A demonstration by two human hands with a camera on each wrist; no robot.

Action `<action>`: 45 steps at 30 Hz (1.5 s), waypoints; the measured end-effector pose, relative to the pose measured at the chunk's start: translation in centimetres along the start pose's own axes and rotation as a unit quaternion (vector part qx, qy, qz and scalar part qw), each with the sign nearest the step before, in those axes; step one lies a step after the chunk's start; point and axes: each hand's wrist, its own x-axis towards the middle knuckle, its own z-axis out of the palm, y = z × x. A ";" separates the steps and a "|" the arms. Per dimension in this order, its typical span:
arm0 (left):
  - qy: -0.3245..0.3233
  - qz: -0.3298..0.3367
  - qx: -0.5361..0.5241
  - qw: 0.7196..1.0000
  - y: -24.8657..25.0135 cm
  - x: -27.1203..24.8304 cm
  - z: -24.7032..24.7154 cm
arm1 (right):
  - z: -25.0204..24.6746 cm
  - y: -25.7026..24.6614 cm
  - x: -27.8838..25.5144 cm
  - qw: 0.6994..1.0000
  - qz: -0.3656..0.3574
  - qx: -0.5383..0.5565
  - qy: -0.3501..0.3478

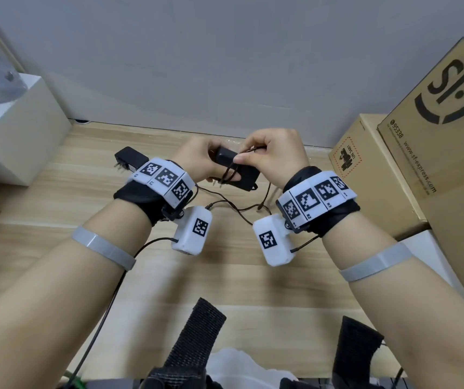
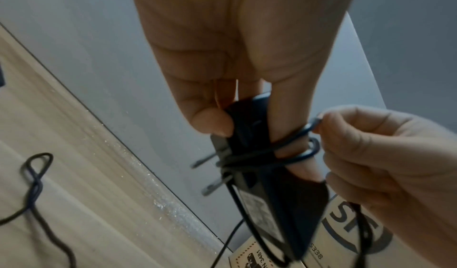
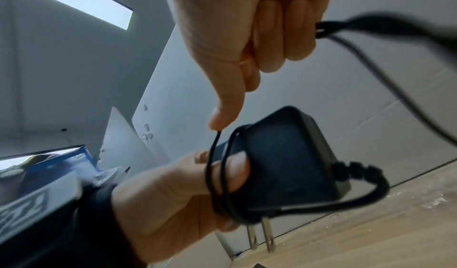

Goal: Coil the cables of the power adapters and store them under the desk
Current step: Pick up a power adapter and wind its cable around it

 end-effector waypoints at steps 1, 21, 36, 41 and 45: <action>-0.016 0.001 -0.004 1.000 -0.2 -0.1 -0.1 | -0.1 0.3 0.2 1.000 0.003 0.016 -0.003; 0.087 -0.004 -0.326 0.941 2.1 0.1 0.7 | 2.8 1.5 -1.9 0.976 0.075 0.125 -0.164; 0.173 -0.011 -0.061 0.983 -0.8 0.8 0.1 | 1.6 -0.4 -2.4 0.981 0.041 0.146 -0.119; 0.134 -0.022 -0.001 0.991 -2.6 0.6 0.3 | 0.4 -1.5 -1.6 0.982 -0.007 0.183 -0.044; 0.110 -0.051 0.070 0.990 -2.8 0.6 0.2 | -0.4 -1.4 -0.4 0.980 -0.033 0.197 0.010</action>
